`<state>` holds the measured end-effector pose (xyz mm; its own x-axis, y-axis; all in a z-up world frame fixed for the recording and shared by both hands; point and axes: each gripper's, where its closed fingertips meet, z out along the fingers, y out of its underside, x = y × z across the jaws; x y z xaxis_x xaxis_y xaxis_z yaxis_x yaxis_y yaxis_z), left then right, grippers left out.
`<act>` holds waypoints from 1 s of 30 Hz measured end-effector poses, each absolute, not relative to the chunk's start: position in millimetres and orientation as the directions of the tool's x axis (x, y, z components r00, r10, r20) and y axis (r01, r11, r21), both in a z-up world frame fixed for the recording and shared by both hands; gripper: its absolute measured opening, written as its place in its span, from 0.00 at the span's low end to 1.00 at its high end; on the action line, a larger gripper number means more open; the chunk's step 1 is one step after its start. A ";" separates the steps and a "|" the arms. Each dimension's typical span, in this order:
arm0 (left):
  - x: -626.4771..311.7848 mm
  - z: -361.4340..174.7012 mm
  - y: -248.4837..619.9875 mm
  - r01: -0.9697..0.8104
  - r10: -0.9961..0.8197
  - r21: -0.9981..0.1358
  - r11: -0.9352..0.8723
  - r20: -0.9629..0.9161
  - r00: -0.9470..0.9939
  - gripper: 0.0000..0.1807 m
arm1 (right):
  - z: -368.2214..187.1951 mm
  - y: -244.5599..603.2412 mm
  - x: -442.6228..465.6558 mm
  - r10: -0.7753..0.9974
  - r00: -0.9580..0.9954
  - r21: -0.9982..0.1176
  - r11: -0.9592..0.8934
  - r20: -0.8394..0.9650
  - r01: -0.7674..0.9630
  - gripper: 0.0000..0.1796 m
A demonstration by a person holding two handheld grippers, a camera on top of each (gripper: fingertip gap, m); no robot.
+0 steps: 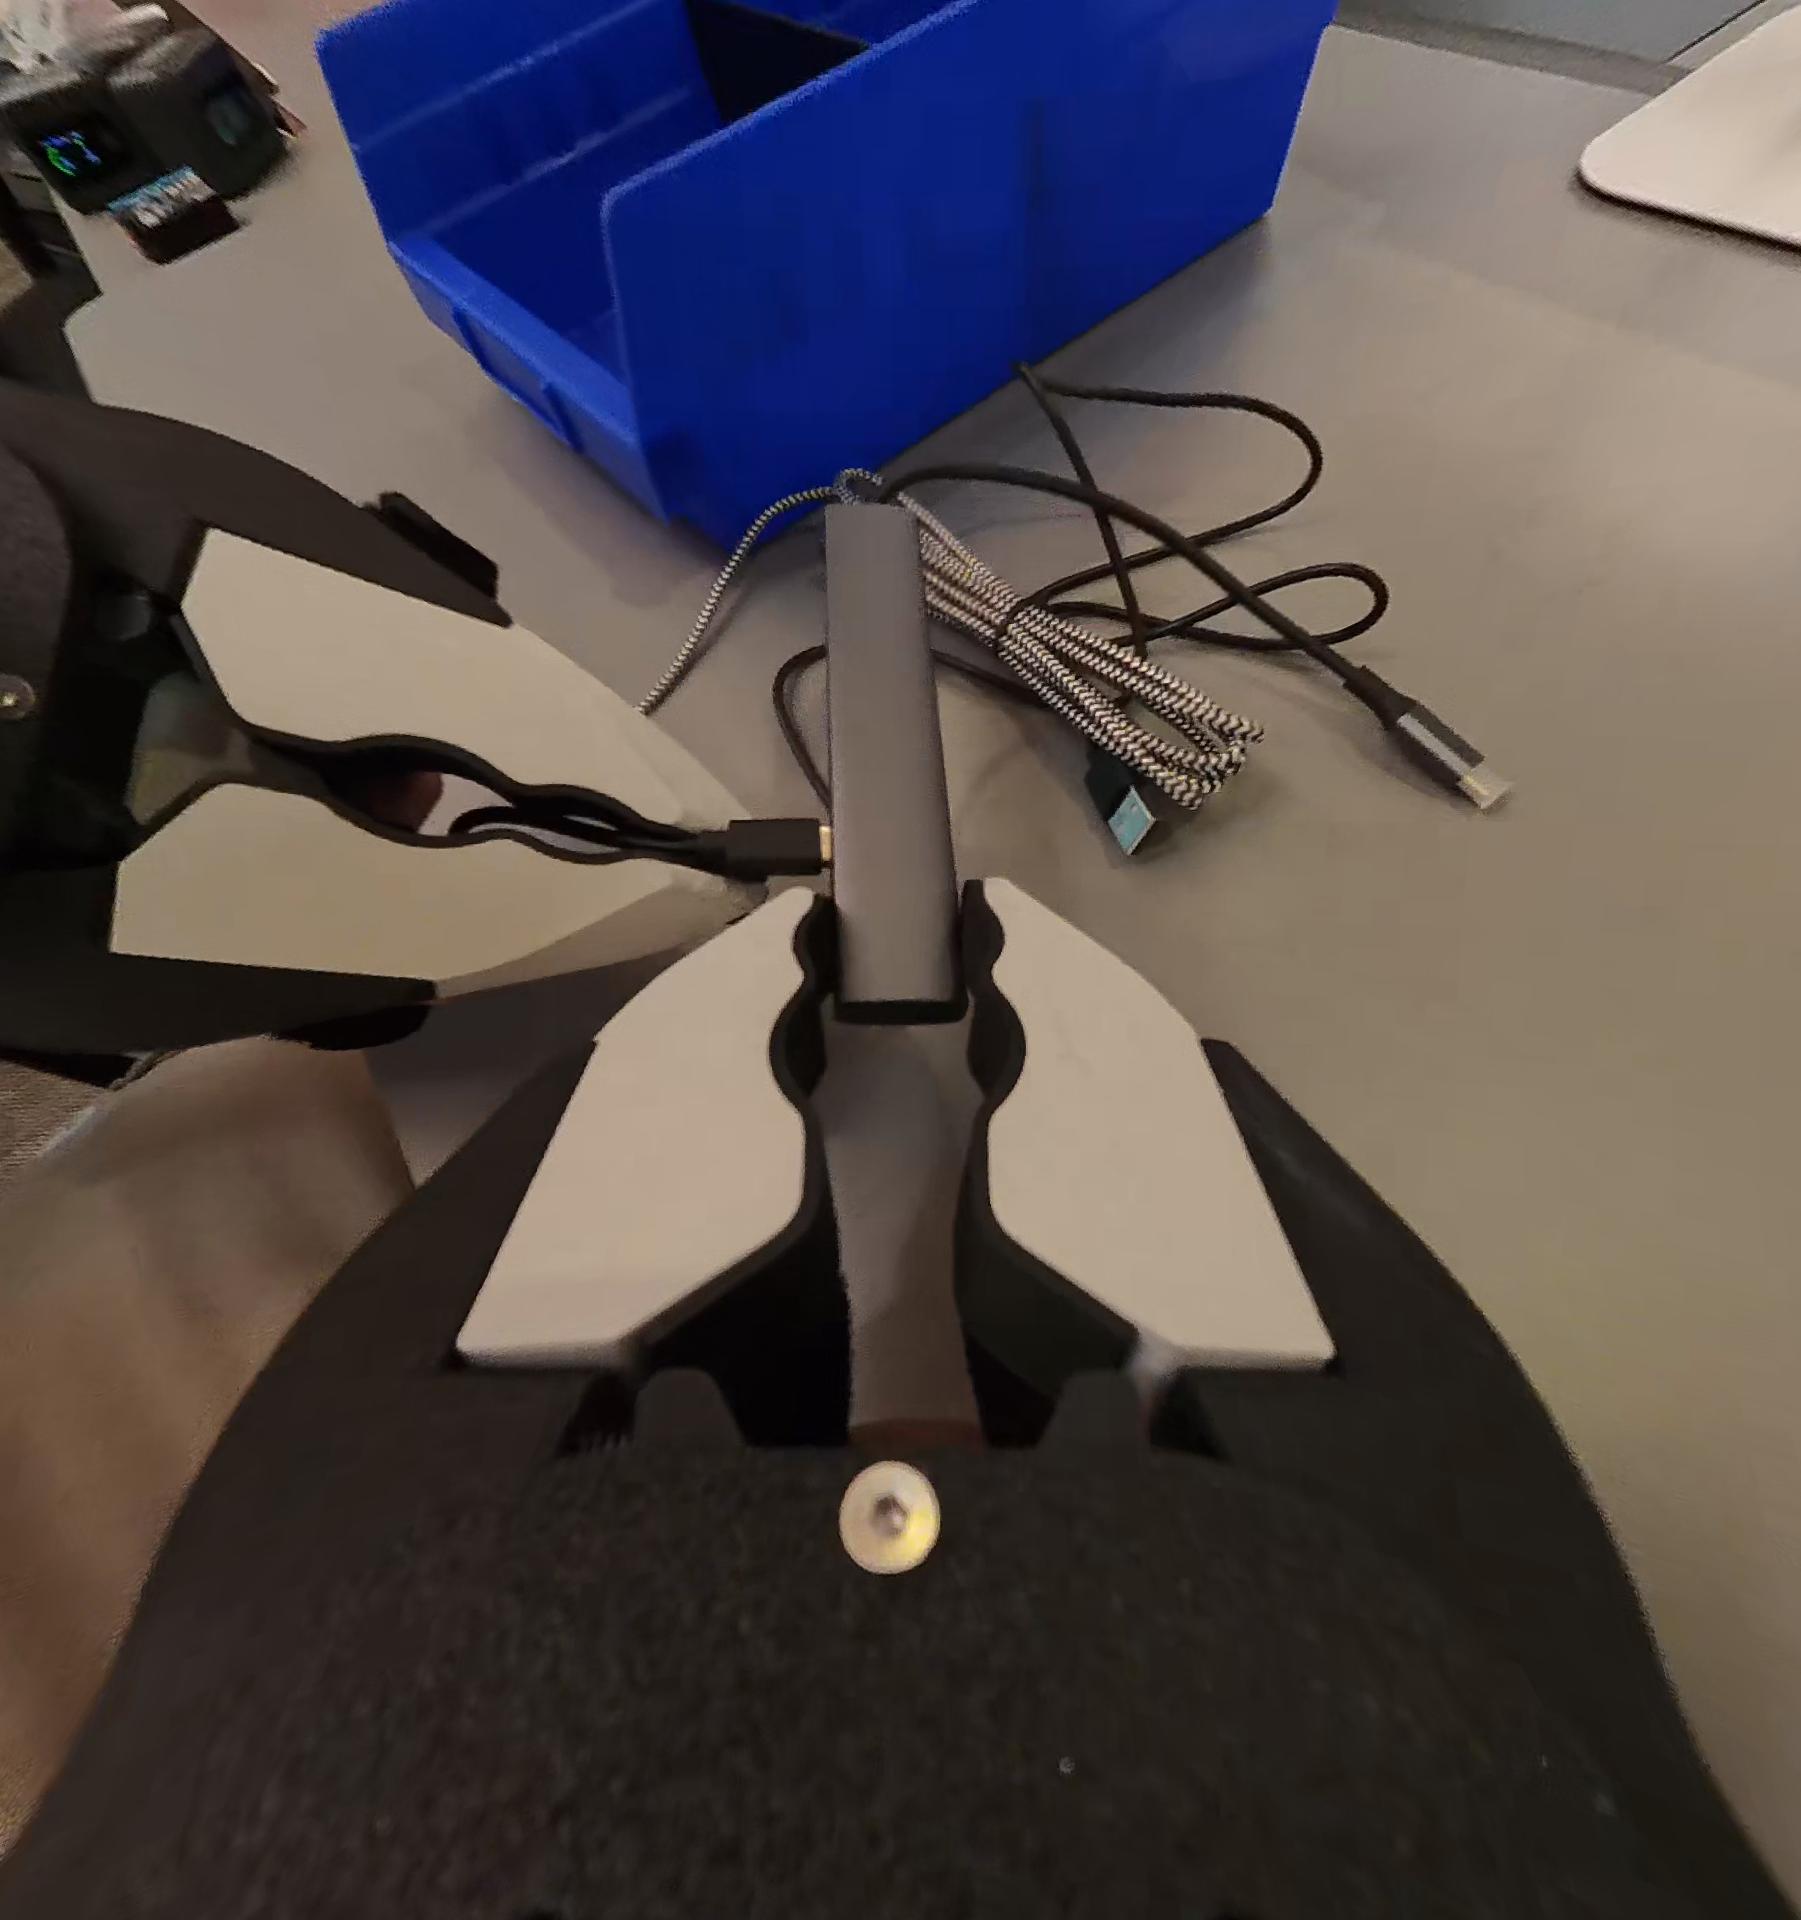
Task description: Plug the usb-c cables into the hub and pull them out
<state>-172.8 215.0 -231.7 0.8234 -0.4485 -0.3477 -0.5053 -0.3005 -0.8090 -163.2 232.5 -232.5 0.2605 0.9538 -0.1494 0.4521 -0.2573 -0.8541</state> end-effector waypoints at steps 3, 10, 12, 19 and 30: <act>-175.7 -231.0 217.2 -0.510 -0.432 -0.805 -0.302 -0.361 0.826 0.00 | -232.7 235.6 -166.1 0.953 0.281 -0.853 -0.239 -0.114 0.463 0.13; -178.5 -210.9 193.0 -0.542 -0.412 -0.809 -0.228 -0.424 0.807 0.00 | -218.7 312.0 -113.4 0.874 0.468 -0.875 -0.322 -0.128 0.361 0.13; -186.8 -223.1 196.3 -0.495 -0.408 -0.819 -0.289 -0.363 0.838 0.00 | -208.7 315.0 -101.6 0.880 0.473 -0.890 -0.245 -0.038 0.384 0.13; -194.3 -247.8 216.3 -0.395 -0.383 -0.822 -0.409 -0.238 0.893 0.09 | -169.4 325.3 -71.6 0.902 0.427 -0.919 -0.115 0.061 0.376 0.13; -189.4 -231.5 203.0 -0.347 -0.372 -0.864 -0.366 -0.206 0.905 0.20 | -52.1 443.1 59.8 0.709 0.700 -0.886 -0.269 0.083 0.378 0.13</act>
<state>-189.4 203.0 -231.5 0.9052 -0.3717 -0.2062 -0.3469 -0.3657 -0.8637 59.8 443.1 -52.1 0.7004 0.7089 0.0834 0.3781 -0.2694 -0.8857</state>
